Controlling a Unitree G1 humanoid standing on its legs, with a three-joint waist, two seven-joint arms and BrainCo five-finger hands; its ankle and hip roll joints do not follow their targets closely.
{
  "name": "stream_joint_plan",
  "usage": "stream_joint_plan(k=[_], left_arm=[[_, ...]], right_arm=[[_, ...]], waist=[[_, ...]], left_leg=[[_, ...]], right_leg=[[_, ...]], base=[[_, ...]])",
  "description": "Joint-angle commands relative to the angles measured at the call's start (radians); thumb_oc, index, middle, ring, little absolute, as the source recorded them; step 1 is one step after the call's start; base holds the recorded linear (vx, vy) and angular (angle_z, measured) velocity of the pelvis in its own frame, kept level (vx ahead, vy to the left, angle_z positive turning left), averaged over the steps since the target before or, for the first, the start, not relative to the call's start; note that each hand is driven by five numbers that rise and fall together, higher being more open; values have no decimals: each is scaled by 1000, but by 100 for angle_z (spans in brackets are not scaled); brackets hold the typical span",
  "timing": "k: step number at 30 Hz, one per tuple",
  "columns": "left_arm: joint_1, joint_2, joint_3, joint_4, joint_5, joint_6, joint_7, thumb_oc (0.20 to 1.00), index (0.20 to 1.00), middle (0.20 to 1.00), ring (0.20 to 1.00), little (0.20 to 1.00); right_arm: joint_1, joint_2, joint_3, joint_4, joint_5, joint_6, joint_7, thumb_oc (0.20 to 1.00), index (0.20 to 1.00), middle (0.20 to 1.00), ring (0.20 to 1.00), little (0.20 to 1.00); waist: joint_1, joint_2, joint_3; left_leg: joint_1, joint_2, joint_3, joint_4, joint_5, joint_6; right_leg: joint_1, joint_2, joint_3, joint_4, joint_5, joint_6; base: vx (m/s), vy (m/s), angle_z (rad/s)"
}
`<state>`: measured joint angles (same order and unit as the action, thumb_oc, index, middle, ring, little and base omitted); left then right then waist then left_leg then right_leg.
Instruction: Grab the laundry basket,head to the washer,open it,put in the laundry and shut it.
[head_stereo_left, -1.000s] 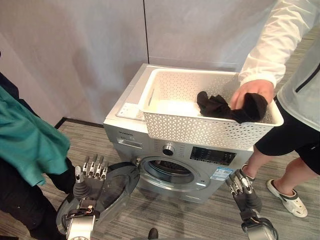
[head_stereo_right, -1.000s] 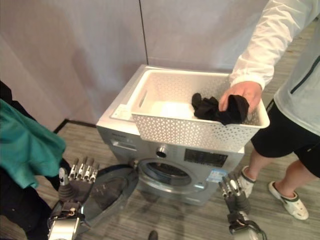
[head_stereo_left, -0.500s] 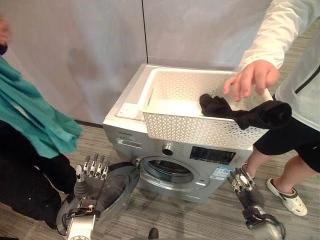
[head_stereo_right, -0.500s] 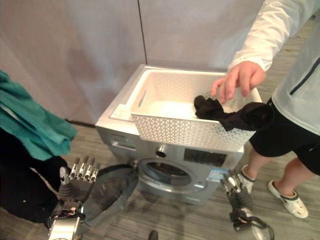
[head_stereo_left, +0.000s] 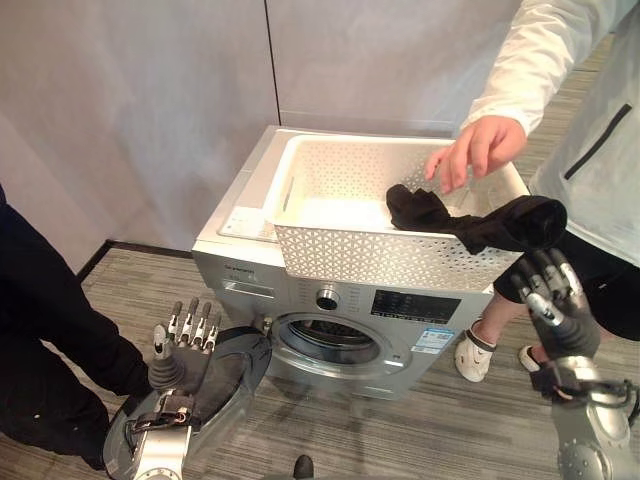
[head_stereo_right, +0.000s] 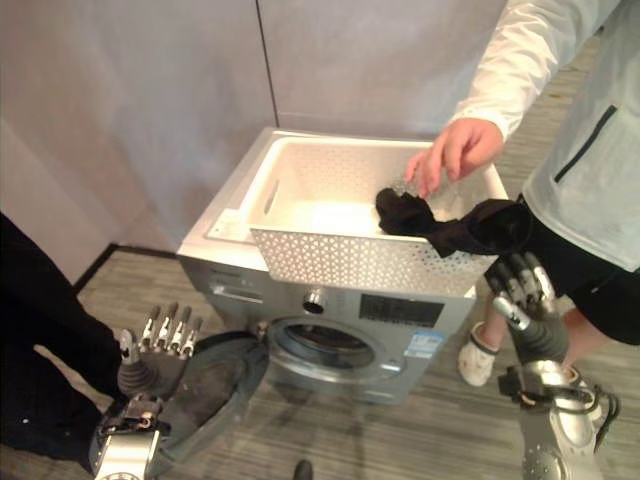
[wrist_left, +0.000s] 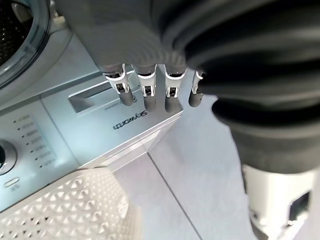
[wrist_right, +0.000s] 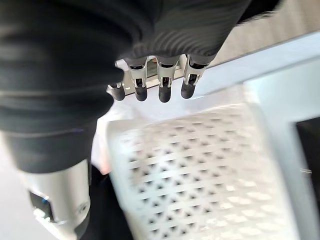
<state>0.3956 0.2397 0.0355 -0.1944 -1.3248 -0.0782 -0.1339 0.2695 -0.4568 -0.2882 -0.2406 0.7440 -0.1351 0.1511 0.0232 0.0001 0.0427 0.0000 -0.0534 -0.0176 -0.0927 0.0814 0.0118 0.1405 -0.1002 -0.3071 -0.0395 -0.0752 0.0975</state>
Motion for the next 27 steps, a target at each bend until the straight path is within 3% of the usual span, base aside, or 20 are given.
stream_joint_plan(k=[1,8,16,18,27], left_arm=[[-26,66,27,-61,26,-10,-41,1000,1000,1000,1000,1000],[-19,76,11,-70,25,0,-54,1000,1000,1000,1000,1000],[-8,75,30,-73,43,10,-63,1000,1000,1000,1000,1000],[-7,85,28,-77,42,21,-80,1000,1000,1000,1000,1000],[4,98,8,-86,28,36,-91,1000,1000,1000,1000,1000]], right_arm=[[-77,-65,-27,-28,-28,-81,-21,1000,1000,1000,1000,1000],[-134,-163,-30,-73,-41,-78,-12,1000,1000,1000,1000,1000],[-144,-259,-59,-77,-250,-54,-35,1000,1000,1000,1000,1000],[-173,-354,-80,-86,-342,-48,-28,1000,1000,1000,1000,1000],[-264,-517,-102,-86,-372,-62,-30,1000,1000,1000,1000,1000]], waist=[[5,-22,-32],[10,-36,-38],[17,-45,-46],[20,-51,-46],[25,-59,-46]], left_leg=[[45,40,-2,5,-93,-25],[58,40,8,5,-101,-20],[61,42,10,5,-104,-18],[63,41,8,5,-104,-17],[62,41,6,5,-104,-18]], right_leg=[[-59,-23,56,-45,114,37],[-56,-20,72,-41,114,39],[-54,-19,74,-42,113,40],[-54,-18,76,-41,113,40],[-52,-18,73,-42,116,42]], base=[[0,0,0],[13,11,-4],[8,3,-5],[0,0,0],[0,0,0]])
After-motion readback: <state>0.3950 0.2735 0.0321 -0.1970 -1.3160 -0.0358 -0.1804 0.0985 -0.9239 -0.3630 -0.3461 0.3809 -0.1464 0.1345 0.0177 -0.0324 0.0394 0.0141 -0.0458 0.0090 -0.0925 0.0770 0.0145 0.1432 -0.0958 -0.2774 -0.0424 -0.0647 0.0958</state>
